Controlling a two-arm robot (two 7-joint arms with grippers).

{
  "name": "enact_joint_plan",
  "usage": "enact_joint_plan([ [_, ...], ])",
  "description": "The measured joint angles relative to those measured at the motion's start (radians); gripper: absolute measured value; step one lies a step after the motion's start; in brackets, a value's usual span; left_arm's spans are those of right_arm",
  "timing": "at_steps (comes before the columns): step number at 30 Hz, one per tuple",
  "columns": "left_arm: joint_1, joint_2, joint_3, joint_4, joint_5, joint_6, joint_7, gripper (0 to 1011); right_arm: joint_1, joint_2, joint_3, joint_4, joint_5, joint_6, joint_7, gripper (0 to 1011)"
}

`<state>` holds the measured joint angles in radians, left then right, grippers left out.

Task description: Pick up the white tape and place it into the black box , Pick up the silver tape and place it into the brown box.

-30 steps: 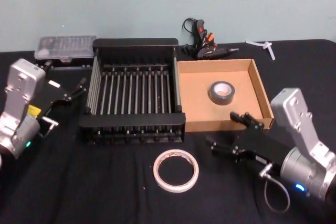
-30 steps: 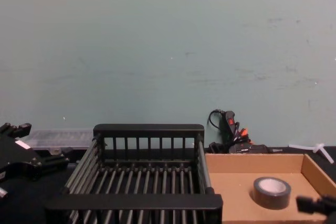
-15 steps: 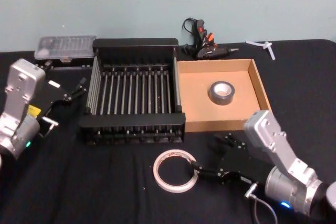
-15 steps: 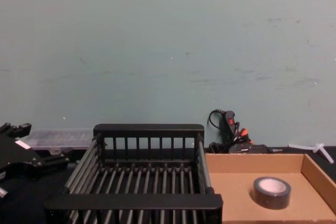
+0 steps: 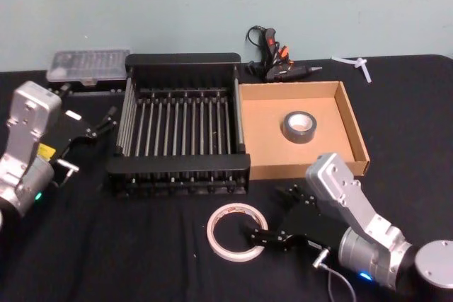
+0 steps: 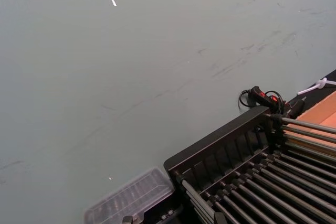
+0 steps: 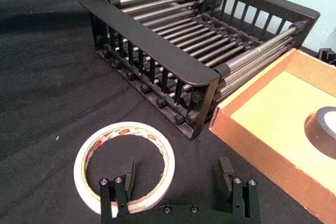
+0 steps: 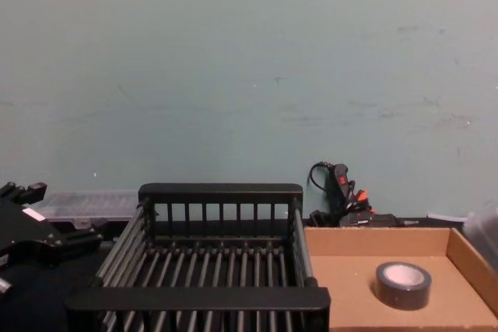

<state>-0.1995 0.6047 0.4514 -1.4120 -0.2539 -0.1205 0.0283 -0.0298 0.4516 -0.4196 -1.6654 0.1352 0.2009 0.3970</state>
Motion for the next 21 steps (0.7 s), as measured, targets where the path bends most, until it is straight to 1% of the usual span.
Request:
enact_joint_plan([
  [10, 0.0, 0.0, 0.0, 0.0, 0.0, 0.0, 0.0, 1001, 0.042, -0.039, -0.017, 0.046, -0.004, 0.034, 0.003, 1002],
  [21, 0.0, 0.0, 0.0, 0.0, 0.0, 0.0, 0.0, 1001, 0.06, -0.054, -0.026, 0.062, 0.004, 0.05, 0.008, 1002],
])
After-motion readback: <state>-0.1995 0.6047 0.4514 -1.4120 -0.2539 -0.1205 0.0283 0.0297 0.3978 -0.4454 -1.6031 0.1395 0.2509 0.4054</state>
